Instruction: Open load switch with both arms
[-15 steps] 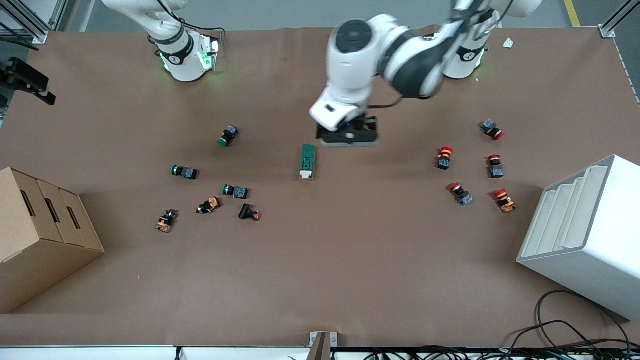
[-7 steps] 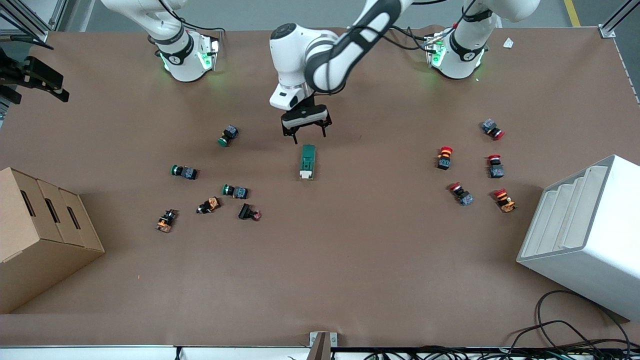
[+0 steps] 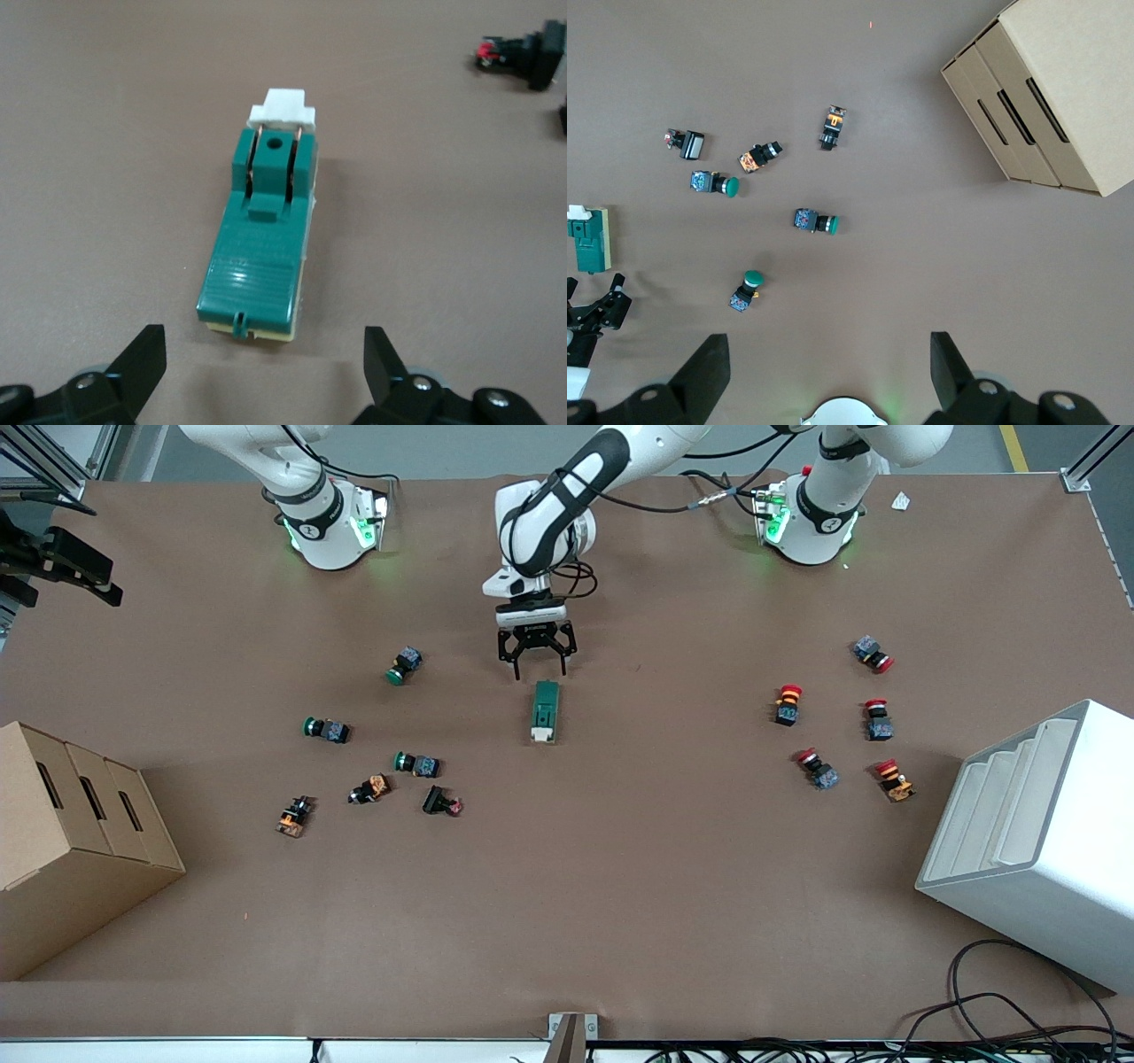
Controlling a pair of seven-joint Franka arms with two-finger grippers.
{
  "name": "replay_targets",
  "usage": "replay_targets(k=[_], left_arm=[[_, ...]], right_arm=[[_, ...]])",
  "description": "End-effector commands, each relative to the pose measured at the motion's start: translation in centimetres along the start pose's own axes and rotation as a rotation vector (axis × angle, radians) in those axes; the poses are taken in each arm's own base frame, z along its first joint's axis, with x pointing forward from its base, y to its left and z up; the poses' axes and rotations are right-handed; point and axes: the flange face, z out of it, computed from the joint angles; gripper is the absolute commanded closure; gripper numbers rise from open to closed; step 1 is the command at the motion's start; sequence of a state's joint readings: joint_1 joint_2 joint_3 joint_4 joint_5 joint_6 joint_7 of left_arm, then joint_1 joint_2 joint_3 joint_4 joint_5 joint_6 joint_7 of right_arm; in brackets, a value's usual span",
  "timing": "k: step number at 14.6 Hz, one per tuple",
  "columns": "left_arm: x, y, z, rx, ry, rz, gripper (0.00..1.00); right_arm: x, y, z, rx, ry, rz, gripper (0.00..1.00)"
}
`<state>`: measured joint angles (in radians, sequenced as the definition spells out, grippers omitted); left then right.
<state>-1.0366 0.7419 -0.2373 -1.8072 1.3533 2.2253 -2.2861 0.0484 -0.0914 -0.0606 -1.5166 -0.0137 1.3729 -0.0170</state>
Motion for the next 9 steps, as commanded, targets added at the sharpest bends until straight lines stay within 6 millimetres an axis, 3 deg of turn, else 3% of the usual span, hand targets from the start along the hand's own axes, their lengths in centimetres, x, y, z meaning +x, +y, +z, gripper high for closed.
replay_targets(k=[1,5,7,9], left_arm=[[0.2,-1.1,0.1,-0.035,0.055,0.045,0.02],[-0.1,-1.7,1.6,-0.066,0.149,0.074,0.05],[-0.4,-1.5,2.1,-0.085,0.169,0.027,0.05],[-0.3,-1.9,2.6,-0.096,0.201,-0.009,0.04]], right_arm=[[0.8,0.6,1.3,-0.023,-0.028,0.032,0.00],[1.9,1.3,2.1,-0.015,-0.017,0.036,0.00],[3.0,2.9,3.3,-0.011,-0.025,0.062,0.00],[5.0,3.3,6.2,-0.034,-0.081,0.067,0.00]])
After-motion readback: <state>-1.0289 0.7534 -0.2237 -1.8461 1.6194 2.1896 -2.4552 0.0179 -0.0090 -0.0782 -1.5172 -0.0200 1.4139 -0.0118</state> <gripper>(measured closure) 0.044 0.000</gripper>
